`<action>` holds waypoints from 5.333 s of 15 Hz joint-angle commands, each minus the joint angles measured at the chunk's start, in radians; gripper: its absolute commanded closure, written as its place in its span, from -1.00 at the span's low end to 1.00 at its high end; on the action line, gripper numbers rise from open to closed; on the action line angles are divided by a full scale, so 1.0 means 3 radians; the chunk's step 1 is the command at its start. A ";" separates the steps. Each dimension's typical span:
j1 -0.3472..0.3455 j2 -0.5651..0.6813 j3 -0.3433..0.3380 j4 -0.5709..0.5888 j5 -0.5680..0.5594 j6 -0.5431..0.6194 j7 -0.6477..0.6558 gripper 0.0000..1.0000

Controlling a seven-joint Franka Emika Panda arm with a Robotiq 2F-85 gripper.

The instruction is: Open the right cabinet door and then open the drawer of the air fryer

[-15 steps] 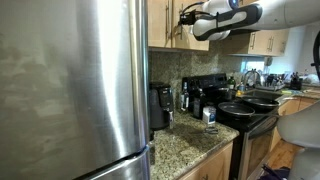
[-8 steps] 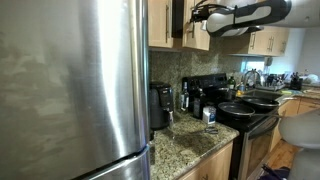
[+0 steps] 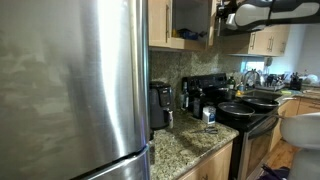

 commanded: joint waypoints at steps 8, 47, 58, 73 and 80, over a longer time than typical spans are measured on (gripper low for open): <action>0.0160 -0.0555 -0.1040 -0.0028 -0.0319 -0.0891 -0.0214 0.92; 0.1313 -0.1252 -0.1621 0.1825 0.0128 -0.3301 -0.0723 -0.80; 0.1535 -0.1032 -0.0940 0.1408 0.0353 -0.3683 -0.0769 -1.00; 0.1578 -0.0710 -0.0531 0.0463 0.0229 -0.4479 -0.0806 -1.00; 0.1666 -0.0590 -0.0271 0.0028 0.0186 -0.4446 -0.0705 -1.00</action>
